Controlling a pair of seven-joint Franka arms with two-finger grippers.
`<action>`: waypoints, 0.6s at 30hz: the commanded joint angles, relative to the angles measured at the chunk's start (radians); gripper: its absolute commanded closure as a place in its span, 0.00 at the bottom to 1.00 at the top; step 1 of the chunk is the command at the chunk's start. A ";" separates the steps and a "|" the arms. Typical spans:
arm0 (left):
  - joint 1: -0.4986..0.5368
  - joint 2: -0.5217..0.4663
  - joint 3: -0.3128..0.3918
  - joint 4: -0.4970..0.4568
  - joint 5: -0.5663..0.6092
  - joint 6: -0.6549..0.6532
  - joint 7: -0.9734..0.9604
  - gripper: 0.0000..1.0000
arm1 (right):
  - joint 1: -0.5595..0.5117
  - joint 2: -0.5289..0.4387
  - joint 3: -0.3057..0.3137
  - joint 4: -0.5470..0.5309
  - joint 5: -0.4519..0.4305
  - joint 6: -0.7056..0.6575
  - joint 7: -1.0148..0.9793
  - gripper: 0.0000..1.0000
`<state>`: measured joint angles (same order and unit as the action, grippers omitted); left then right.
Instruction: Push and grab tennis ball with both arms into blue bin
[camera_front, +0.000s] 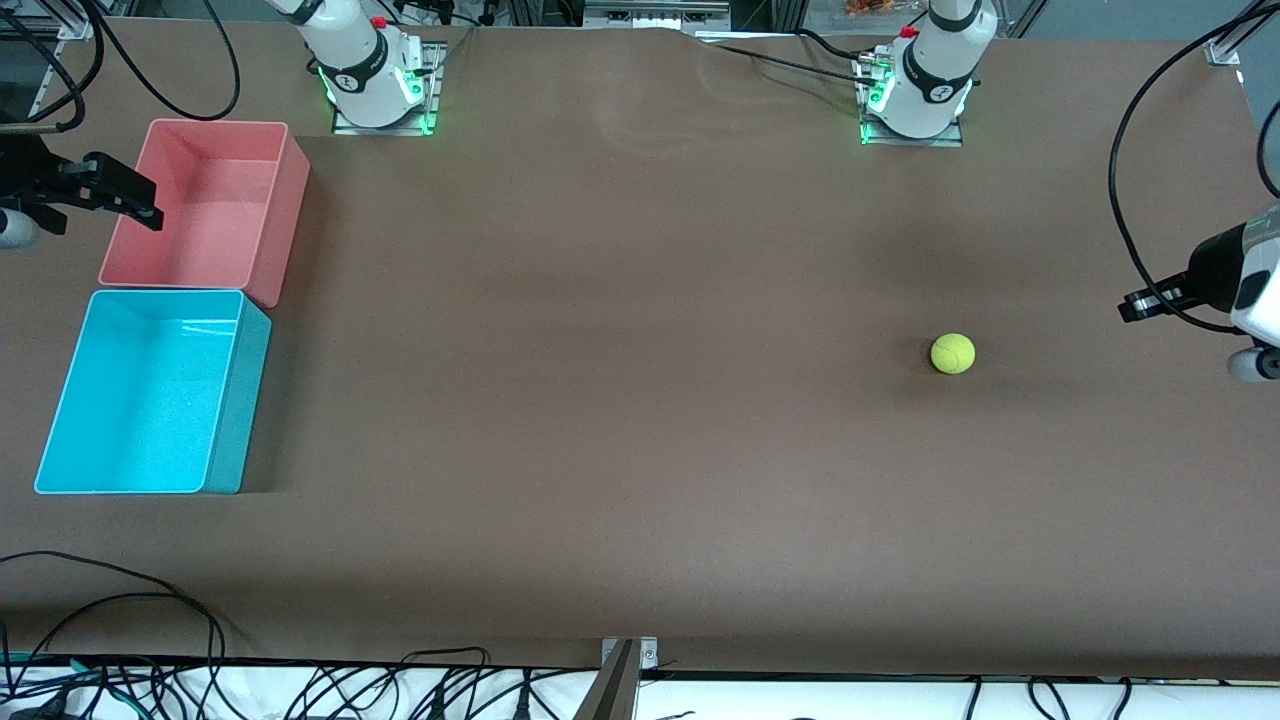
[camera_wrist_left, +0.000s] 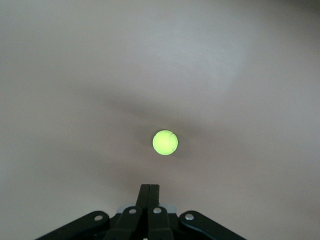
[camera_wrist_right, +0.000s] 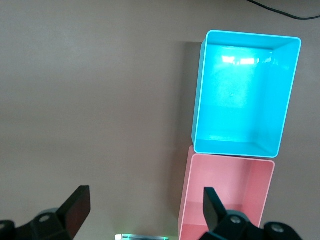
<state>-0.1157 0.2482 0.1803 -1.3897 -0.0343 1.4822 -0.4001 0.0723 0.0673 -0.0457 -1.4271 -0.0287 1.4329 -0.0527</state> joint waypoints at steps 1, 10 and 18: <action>0.016 0.025 -0.002 -0.012 -0.022 -0.005 -0.308 1.00 | 0.001 -0.003 0.003 0.019 -0.013 -0.015 -0.013 0.00; 0.037 0.077 -0.002 -0.057 -0.022 0.070 -0.658 1.00 | 0.001 -0.003 0.001 0.019 -0.011 -0.015 -0.013 0.00; 0.054 0.063 -0.002 -0.245 -0.012 0.245 -0.907 1.00 | 0.001 -0.003 0.003 0.019 -0.013 -0.015 -0.013 0.00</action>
<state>-0.0785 0.3406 0.1815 -1.5113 -0.0346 1.6351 -1.1829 0.0723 0.0673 -0.0454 -1.4263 -0.0287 1.4329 -0.0527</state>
